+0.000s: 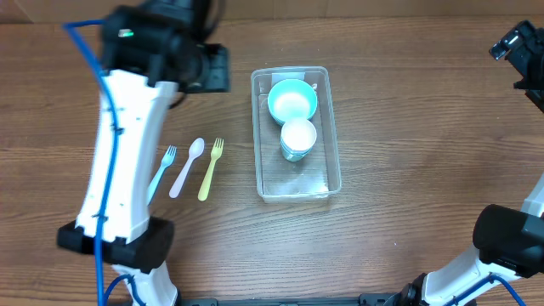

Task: Pack container
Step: 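Stack the pink cup onto the cups in the container, then grasp the light-blue fork with the left gripper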

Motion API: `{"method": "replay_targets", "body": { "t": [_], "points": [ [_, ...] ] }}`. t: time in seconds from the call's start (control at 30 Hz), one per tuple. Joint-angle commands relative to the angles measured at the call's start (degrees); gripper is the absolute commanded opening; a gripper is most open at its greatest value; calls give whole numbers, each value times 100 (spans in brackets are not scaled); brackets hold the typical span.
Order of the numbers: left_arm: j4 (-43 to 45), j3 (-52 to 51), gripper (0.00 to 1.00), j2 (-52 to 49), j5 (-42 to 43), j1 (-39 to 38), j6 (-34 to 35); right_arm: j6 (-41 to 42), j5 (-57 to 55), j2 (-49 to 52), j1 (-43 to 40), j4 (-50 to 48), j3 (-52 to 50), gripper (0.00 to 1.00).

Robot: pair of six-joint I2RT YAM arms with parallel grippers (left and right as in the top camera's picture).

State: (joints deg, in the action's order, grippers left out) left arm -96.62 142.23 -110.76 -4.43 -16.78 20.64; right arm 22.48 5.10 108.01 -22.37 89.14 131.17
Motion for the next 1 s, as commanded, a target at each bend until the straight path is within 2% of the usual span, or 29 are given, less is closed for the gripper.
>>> {"method": "replay_targets", "body": {
  "t": [0.0,0.1,0.23,0.3,0.4,0.5,0.63,0.7,0.77,0.97],
  "points": [
    [-20,-601,65,748,107,726,-291,28,-33,-79,11,-31,26,100],
    [-20,-1775,67,1805,-140,1246,-190,28,-33,-79,11,-31,26,100],
    [24,-3477,71,2785,-693,1685,417,28,-33,-79,11,-31,26,100],
    [435,-4599,71,3056,-734,1803,343,28,-33,-79,11,-33,26,100],
    [1473,-5914,70,3021,-560,1829,-409,28,-33,-79,11,-31,26,100],
    [2428,-6767,59,2629,-586,1869,-1368,28,-33,-79,11,-31,26,100],
    [3126,-6979,52,1703,-671,2192,-1790,28,-33,-79,11,-31,26,100],
    [3324,-6977,56,1370,-750,2382,-1956,28,-33,-79,11,-31,26,100],
    [3547,-6977,65,1060,-789,2603,-2079,28,-33,-79,11,-31,26,100],
    [3908,-6977,72,319,-699,3106,-2345,28,-33,-79,11,-31,26,100]
  ]
}}
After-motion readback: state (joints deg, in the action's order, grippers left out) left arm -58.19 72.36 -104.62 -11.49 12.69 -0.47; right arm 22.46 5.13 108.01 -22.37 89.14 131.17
